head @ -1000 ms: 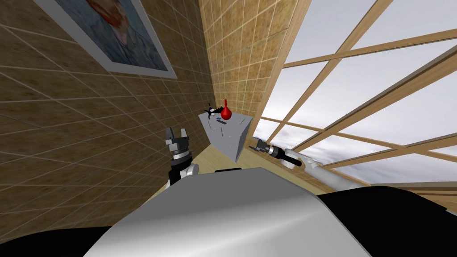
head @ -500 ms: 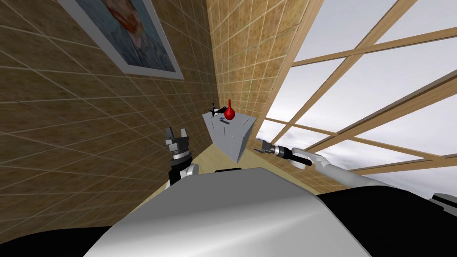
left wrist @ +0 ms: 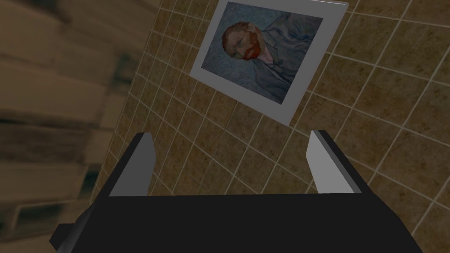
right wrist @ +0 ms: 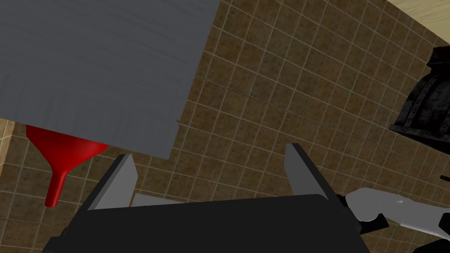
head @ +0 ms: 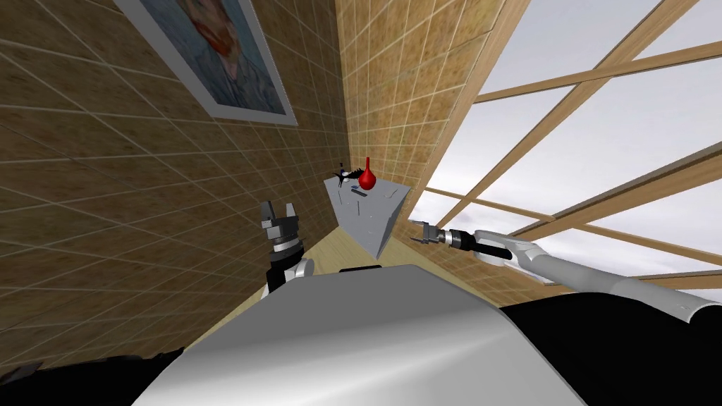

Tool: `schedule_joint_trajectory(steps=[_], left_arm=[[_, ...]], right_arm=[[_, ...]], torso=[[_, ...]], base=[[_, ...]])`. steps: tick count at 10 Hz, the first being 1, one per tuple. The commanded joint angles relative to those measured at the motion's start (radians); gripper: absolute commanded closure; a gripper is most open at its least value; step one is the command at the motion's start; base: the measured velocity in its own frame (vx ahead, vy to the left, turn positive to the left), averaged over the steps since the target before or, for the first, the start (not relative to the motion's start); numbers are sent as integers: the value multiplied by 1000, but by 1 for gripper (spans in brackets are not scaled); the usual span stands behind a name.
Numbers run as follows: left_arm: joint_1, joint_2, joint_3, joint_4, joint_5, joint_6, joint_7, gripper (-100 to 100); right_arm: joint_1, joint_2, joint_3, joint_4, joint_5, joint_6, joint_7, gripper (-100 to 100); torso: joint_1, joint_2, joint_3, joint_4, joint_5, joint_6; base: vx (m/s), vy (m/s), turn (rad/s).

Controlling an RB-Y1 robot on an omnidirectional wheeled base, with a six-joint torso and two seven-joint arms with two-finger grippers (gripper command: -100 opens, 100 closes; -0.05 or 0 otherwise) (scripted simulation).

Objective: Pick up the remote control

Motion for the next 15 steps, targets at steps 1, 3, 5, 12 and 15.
schedule_joint_trajectory(steps=[1, 3, 5, 12, 15], left_arm=[[0, 0, 0, 0, 0, 0, 0, 0], [0, 0, 0, 0, 0, 0, 0, 0], [0, 0, 0, 0, 0, 0, 0, 0], [0, 0, 0, 0, 0, 0, 0, 0], [0, 0, 0, 0, 0, 0, 0, 0]], right_arm=[[9, -50, 2, 20, 2, -11, 24, -100], [29, -103, 7, 62, 6, -29, 65, -100], [29, -146, 7, 62, 6, -29, 65, -100], [102, -331, 16, 179, 16, -78, 178, -100], [130, -437, 17, 213, 18, -92, 211, -100]], torso=[[0, 0, 0, 0, 0, 0], [-1, 0, 0, 0, 0, 1], [0, -1, 0, 0, 0, 1], [-1, 0, 0, 0, 0, 1], [1, -3, -2, -1, 0, 0]], base=[[30, 29, 110], [23, 18, 70], [29, 18, 57], [37, 21, 111], [60, 26, 132]])
